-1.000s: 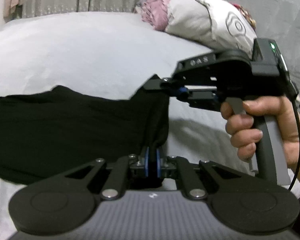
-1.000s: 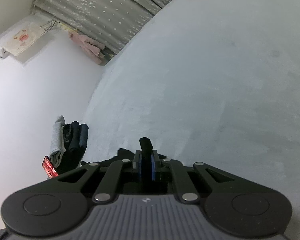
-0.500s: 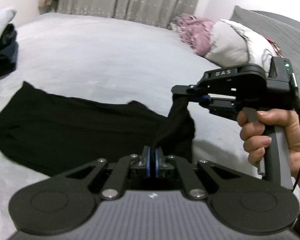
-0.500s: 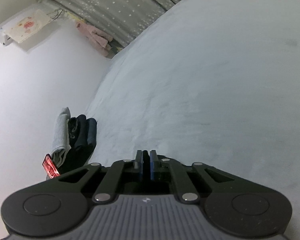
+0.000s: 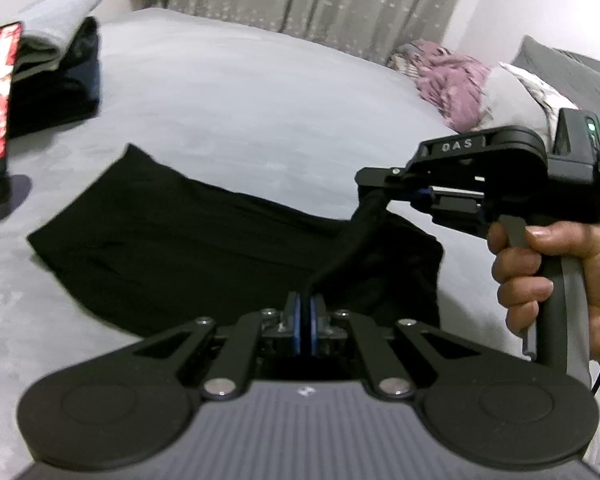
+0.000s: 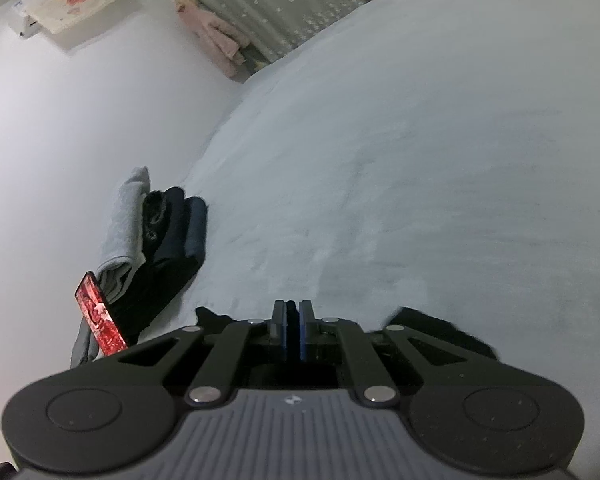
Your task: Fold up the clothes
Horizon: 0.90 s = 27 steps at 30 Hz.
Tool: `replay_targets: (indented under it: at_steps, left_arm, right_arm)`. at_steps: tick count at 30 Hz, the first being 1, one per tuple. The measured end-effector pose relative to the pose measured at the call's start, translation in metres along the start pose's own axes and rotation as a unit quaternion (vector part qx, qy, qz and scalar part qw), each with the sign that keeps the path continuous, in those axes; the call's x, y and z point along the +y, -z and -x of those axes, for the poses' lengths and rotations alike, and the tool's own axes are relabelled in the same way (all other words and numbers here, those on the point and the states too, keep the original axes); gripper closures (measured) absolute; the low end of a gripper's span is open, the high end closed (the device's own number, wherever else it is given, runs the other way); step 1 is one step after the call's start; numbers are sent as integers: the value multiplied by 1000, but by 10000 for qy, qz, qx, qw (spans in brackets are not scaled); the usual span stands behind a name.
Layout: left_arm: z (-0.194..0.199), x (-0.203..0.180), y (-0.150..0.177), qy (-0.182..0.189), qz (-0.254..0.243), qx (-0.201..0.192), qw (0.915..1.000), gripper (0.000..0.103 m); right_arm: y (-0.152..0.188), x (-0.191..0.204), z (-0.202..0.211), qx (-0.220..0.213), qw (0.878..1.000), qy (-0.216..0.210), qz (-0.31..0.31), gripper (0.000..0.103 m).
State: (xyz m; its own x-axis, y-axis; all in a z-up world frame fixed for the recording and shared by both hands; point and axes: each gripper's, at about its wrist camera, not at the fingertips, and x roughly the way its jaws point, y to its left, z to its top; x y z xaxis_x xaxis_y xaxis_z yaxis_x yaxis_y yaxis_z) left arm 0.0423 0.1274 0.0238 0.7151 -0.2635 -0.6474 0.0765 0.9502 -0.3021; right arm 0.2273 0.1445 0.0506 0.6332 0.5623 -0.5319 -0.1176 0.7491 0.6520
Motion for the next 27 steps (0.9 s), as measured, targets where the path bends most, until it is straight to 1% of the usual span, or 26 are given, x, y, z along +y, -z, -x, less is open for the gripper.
replay_targets:
  at_steps: [8, 14, 17, 19, 22, 27]
  left_arm:
    - [6, 51, -16, -469, 568, -144, 9972, 100]
    - [13, 76, -27, -815, 837, -277, 9928, 100]
    - [18, 91, -32, -1082, 944, -325, 9891, 100]
    - [19, 99, -35, -1190, 1031, -347, 9869, 99]
    - [19, 112, -37, -1321, 1207, -349, 9832, 99]
    - [15, 131, -37, -1482, 1502, -200, 9773, 99]
  right_arm:
    - [-4, 37, -52, 171, 9994, -247, 166, 99]
    - [-4, 62, -92, 313, 9984, -413, 227, 99]
    - [-1, 71, -110, 391, 9979, -469, 235, 99]
    - [1, 78, -122, 444, 9974, -511, 237, 99]
    - [4, 88, -142, 574, 9965, -558, 244, 99]
    - [9, 94, -162, 697, 9960, -480, 271, 99]
